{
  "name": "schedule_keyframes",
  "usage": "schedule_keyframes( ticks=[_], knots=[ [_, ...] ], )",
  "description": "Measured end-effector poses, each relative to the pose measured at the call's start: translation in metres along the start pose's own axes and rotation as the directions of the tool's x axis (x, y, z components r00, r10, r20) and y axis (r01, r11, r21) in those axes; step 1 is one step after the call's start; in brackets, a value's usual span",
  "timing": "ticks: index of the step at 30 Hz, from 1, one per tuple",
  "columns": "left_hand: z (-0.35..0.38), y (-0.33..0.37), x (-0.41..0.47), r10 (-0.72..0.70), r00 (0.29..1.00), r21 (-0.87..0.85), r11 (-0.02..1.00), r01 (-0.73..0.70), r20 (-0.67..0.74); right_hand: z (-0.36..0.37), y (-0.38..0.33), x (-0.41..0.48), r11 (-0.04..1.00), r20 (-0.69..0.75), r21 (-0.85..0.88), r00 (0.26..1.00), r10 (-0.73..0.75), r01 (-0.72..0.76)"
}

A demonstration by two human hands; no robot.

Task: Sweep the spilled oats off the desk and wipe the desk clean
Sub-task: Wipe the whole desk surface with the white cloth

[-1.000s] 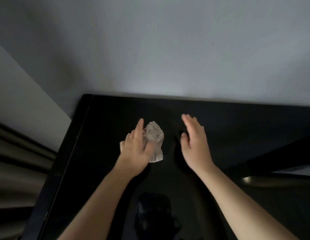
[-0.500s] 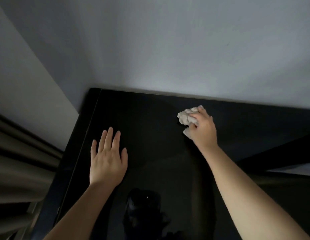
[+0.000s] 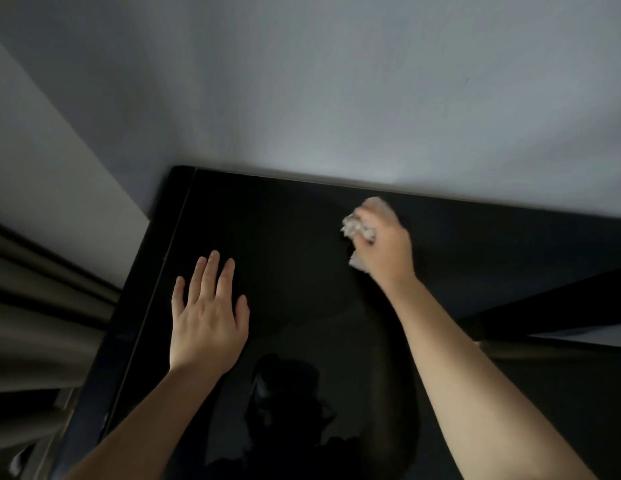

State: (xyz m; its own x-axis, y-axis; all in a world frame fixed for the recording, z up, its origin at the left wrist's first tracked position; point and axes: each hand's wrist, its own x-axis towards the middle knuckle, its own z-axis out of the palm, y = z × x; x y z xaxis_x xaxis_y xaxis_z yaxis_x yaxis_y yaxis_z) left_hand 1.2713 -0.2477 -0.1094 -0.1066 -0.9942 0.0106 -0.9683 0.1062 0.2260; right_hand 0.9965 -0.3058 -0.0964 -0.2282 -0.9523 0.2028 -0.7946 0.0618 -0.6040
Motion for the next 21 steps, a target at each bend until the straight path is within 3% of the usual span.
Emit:
schedule_keyframes(
  ticks=[3,5,8,10,14,16,18,21],
  knots=[
    [-0.002,0.0,-0.001,-0.001,1.0,-0.025,1.0,0.001,0.004,-0.011,-0.012,-0.062,0.978,0.202,0.134,0.961,-0.187,0.162],
    [-0.002,0.0,-0.001,-0.01,1.0,-0.04,0.999,0.01,0.003,-0.032,0.008,-0.091,0.971,0.158,0.142,0.964,-0.213,0.191],
    [-0.002,0.002,0.0,-0.006,1.0,-0.038,0.999,0.006,0.0,-0.048,0.046,-0.066,0.996,-0.052,-0.026,0.995,0.085,-0.086],
    [-0.001,0.001,0.0,-0.001,1.0,-0.031,1.0,0.001,-0.005,-0.031,0.035,-0.046,0.982,-0.13,-0.053,0.977,0.172,-0.18],
    [-0.001,-0.001,-0.001,0.002,1.0,-0.018,1.0,-0.002,-0.008,-0.013,-0.018,-0.114,0.99,0.086,0.065,0.987,-0.134,0.129],
    [-0.002,-0.001,-0.001,0.008,1.0,-0.023,1.0,-0.008,-0.011,-0.036,-0.006,-0.155,0.986,0.083,0.065,0.983,-0.162,0.157],
    [-0.002,-0.001,-0.001,0.012,1.0,-0.028,1.0,-0.012,-0.01,-0.055,0.019,-0.158,0.999,-0.037,-0.026,0.999,-0.029,0.028],
    [0.0,-0.002,0.001,0.012,1.0,-0.018,1.0,-0.012,-0.015,-0.042,0.028,-0.109,0.97,-0.205,-0.101,0.959,0.196,-0.22]
  ],
)
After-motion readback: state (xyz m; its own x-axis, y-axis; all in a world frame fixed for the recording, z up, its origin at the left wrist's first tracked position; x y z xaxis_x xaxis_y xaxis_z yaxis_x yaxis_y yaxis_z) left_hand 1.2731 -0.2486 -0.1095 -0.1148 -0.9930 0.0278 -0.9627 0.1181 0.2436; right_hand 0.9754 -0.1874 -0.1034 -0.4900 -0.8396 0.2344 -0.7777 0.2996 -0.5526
